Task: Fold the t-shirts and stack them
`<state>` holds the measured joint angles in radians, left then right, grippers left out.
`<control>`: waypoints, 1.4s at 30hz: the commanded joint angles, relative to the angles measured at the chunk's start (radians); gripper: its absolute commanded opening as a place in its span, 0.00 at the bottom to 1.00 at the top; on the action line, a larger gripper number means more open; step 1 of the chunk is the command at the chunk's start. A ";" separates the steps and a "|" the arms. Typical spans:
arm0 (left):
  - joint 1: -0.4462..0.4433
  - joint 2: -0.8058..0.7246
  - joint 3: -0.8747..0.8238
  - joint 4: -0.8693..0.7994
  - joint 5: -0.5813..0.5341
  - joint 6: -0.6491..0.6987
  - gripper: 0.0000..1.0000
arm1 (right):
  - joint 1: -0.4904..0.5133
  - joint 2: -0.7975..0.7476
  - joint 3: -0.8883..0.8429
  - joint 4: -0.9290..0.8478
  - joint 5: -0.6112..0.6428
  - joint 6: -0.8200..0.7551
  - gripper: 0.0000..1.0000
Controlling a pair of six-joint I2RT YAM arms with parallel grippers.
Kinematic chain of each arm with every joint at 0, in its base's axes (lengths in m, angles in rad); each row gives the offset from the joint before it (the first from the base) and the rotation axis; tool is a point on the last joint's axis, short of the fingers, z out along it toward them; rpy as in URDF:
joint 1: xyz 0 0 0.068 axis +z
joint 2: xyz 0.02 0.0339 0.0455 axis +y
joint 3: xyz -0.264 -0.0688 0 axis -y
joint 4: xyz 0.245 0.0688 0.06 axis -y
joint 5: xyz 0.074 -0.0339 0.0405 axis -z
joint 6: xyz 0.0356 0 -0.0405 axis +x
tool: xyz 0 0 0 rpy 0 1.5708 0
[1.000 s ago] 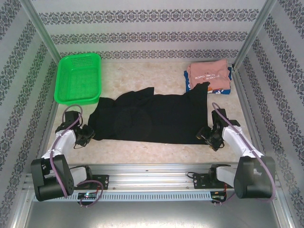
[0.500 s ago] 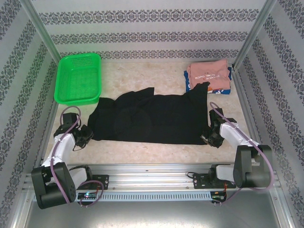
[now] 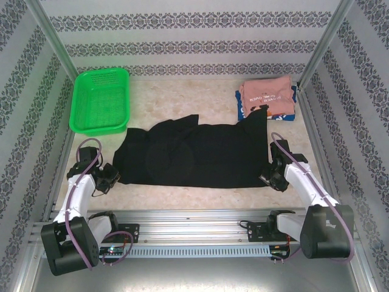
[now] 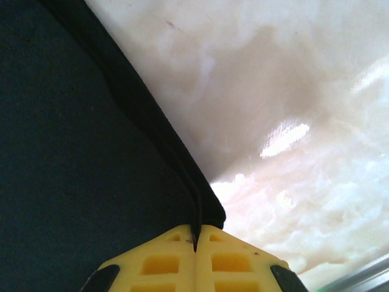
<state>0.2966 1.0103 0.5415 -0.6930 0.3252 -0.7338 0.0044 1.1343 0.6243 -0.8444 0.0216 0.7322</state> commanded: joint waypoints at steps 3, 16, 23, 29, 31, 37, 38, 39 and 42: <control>0.015 -0.035 0.019 -0.106 0.027 -0.052 0.03 | 0.025 -0.050 -0.007 -0.105 0.037 0.040 0.09; -0.001 -0.053 0.221 -0.219 -0.008 -0.042 0.64 | 0.017 -0.126 0.183 -0.172 0.102 0.036 0.60; -0.180 0.142 0.665 -0.104 -0.066 0.114 0.85 | -0.015 -0.002 0.412 0.058 0.008 -0.233 0.86; -0.354 0.388 0.862 0.064 0.045 0.245 0.88 | -0.118 0.351 0.630 0.146 -0.236 -0.460 0.79; -0.395 0.462 0.909 0.106 0.078 0.314 0.88 | -0.129 0.450 0.697 0.156 -0.235 -0.531 0.76; -0.431 0.614 0.985 0.211 0.135 0.417 0.89 | -0.164 0.707 0.864 0.177 -0.299 -0.674 0.66; -0.432 0.632 0.997 0.219 0.145 0.425 0.89 | -0.164 0.744 0.896 0.161 -0.289 -0.686 0.65; -0.434 0.656 1.014 0.220 0.154 0.439 0.89 | -0.165 0.779 0.923 0.152 -0.282 -0.696 0.63; -0.439 0.735 1.078 0.185 0.162 0.495 0.89 | -0.166 0.833 0.951 0.180 -0.282 -0.701 0.60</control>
<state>-0.1318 1.7088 1.5574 -0.5426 0.4500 -0.3386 -0.1555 1.9411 1.5364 -0.6636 -0.2306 0.0963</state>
